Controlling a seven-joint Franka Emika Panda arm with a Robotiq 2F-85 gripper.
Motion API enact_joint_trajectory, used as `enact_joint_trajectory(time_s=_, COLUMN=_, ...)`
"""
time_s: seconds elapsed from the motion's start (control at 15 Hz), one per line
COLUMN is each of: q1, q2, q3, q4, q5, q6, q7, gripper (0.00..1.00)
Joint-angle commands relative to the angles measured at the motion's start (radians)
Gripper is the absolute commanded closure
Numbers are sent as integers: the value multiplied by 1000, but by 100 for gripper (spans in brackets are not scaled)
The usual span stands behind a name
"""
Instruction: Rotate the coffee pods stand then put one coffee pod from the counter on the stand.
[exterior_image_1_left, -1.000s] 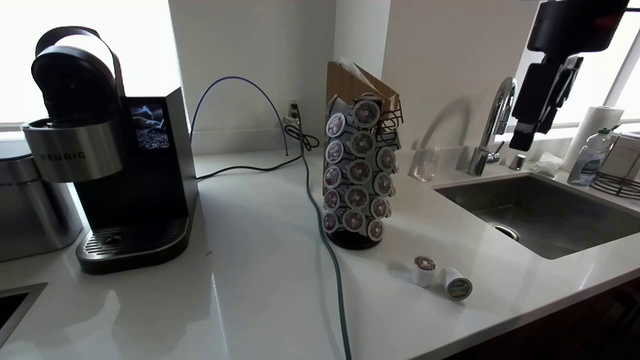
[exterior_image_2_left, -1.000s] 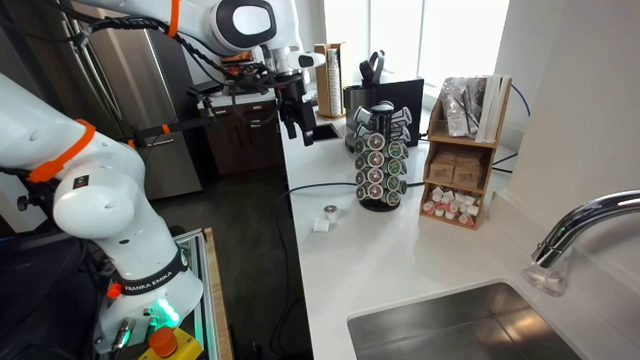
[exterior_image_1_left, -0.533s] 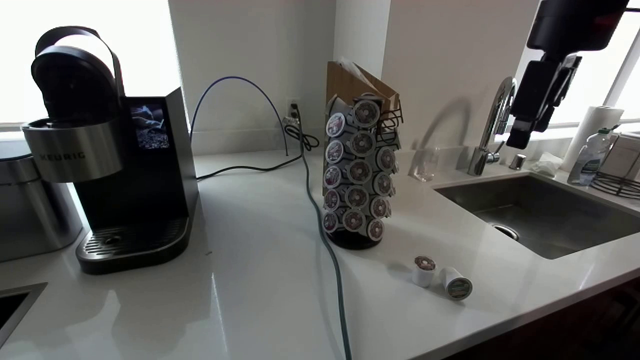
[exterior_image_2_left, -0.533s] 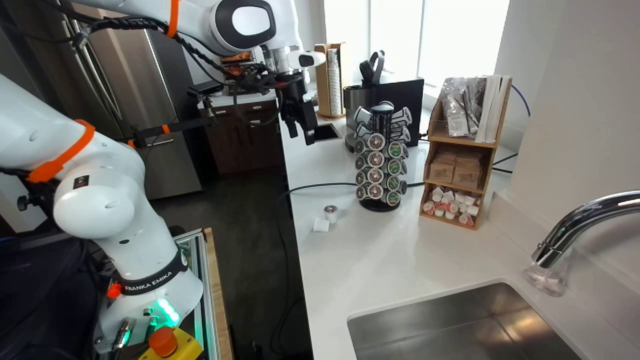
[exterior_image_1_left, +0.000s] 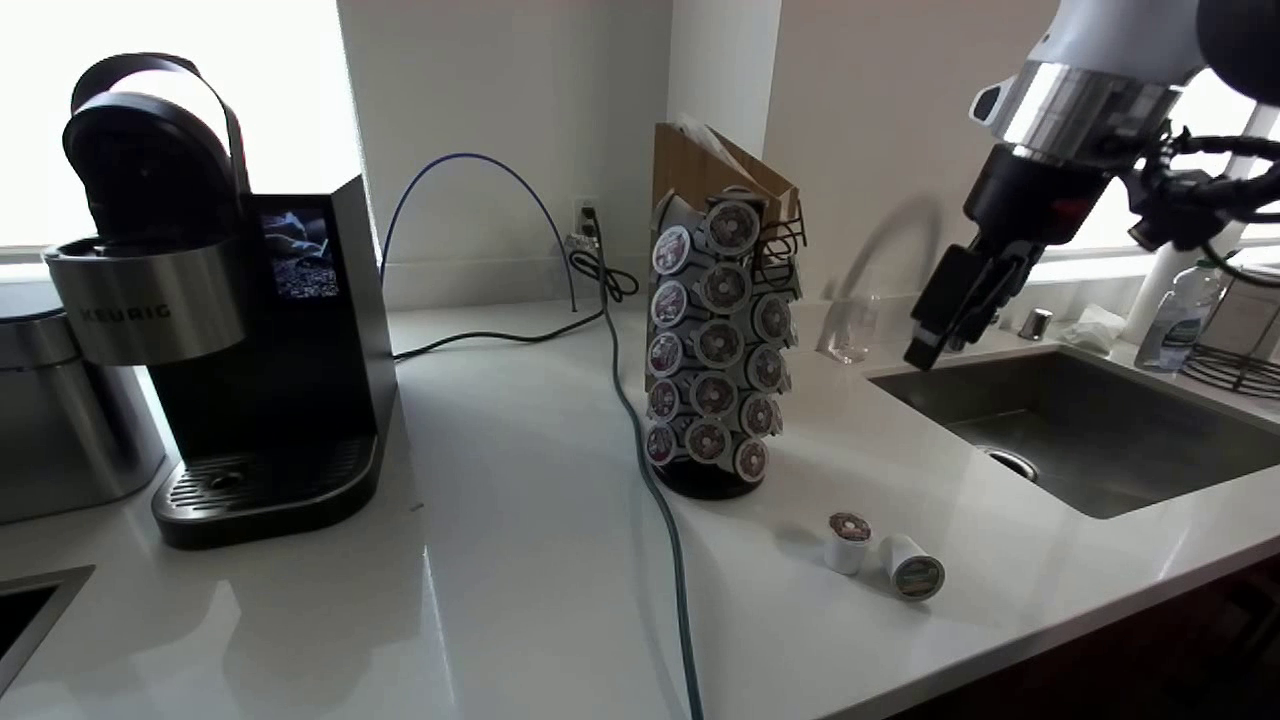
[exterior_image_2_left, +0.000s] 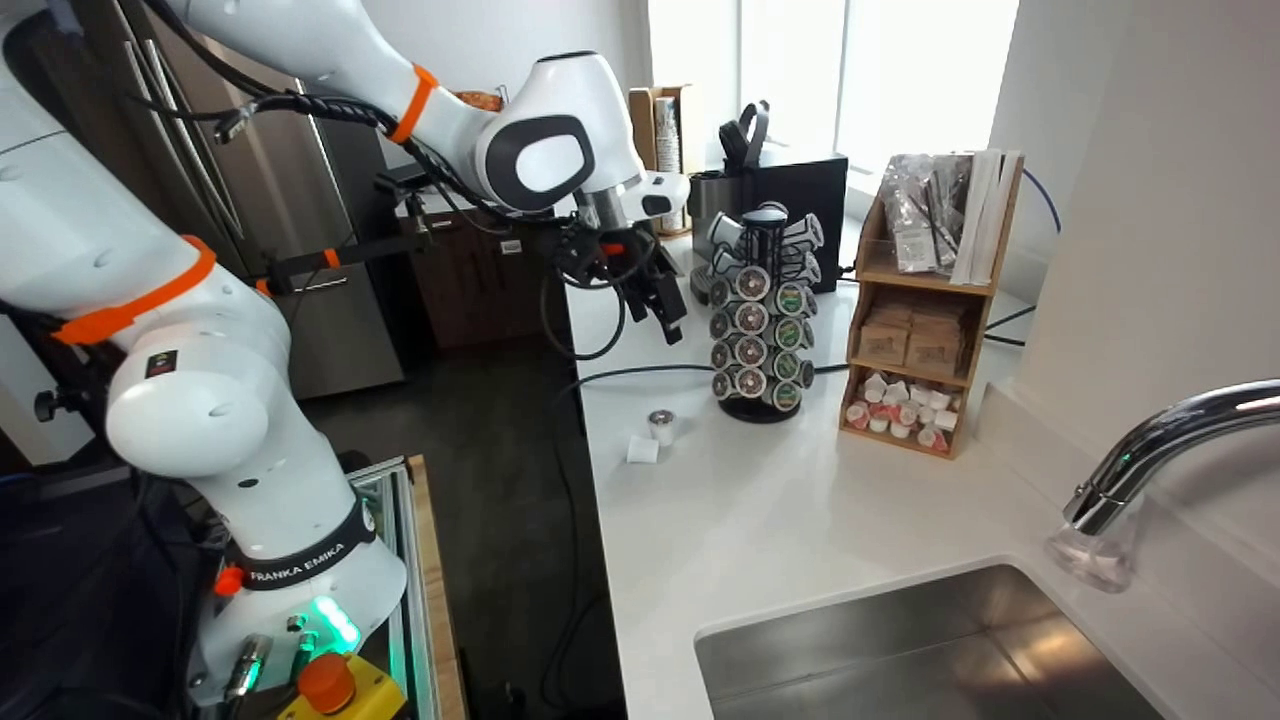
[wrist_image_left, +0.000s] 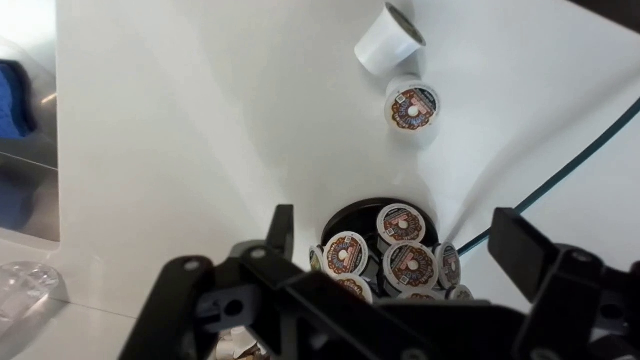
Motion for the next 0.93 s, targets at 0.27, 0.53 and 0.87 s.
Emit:
enact_joint_trajectory(time_s=0.27, q1=14, q2=171, q3=18, q4=-8, q5=65, q6=150, q7=-3, gripper=0)
enact_joint_trajectory(time_s=0.53, q1=14, q2=189, q3=20, q4=2, q5=68, q6=150, q7=-3, gripper=0)
enact_joint_trajectory(time_s=0.87, q1=41, q2=224, q3=9, q4=13, q5=153, q6=182, q7=-61, gripper=0)
